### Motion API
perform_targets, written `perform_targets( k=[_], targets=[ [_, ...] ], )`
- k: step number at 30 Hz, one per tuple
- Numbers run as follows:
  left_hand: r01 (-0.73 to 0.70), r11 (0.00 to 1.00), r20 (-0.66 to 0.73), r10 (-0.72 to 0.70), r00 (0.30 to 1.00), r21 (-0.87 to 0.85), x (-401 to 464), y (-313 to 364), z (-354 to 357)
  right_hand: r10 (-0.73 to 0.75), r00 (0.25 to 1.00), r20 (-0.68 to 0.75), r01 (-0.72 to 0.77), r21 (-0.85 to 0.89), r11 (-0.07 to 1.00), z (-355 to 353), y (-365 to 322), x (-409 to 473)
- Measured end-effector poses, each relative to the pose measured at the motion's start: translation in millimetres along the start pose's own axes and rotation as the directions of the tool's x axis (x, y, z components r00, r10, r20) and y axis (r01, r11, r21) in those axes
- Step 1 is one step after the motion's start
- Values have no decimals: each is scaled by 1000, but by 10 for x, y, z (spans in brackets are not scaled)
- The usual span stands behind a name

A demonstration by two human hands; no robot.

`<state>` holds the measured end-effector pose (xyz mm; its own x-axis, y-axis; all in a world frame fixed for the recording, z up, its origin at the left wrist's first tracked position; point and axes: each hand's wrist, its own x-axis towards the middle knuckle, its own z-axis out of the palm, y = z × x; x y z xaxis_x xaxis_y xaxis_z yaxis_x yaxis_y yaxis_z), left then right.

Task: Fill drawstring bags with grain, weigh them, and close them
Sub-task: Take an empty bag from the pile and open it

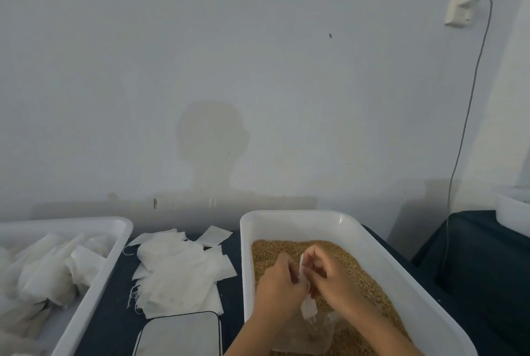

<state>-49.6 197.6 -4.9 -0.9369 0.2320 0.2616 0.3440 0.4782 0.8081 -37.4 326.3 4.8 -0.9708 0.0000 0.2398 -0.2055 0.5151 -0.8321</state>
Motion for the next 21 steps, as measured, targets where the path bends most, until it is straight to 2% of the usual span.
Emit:
perform_targets(
  k=[3, 7, 9, 12, 14, 16, 18, 21],
  targets=[
    [-64, 996, -72, 68, 995, 61, -8, 7, -12, -54, 994, -95, 29, -246, 969, -8, 22, -4],
    [-127, 957, -65, 149, 987, 262, 1, 6, 6, -78, 993, -84, 49, -306, 951, -14, -13, -24],
    [-133, 932, -38, 154, 987, 336, 1, -10, 35, -59, 995, -86, 36, -245, 969, -27, -22, -35],
    [-138, 904, 0, 151, 989, 405, -9, -19, 51, 18, 991, -134, -22, -25, 999, -59, -30, -29],
    [-119, 903, -52, 154, 987, 414, -3, -25, 31, 105, 986, -127, -103, 25, 994, -112, 9, -15],
    [-90, 927, -204, 173, 964, 363, 0, -17, -10, 156, 987, -29, -159, -165, 973, -238, 91, -22],
    [-95, 945, -364, 212, 907, 312, 1, 4, -62, 211, 960, 182, -114, -433, 894, -404, 188, -58],
    [-124, 953, -485, 249, 838, 275, 6, 26, -85, 257, 894, 368, -8, -559, 829, -574, 253, -148]
  ],
)
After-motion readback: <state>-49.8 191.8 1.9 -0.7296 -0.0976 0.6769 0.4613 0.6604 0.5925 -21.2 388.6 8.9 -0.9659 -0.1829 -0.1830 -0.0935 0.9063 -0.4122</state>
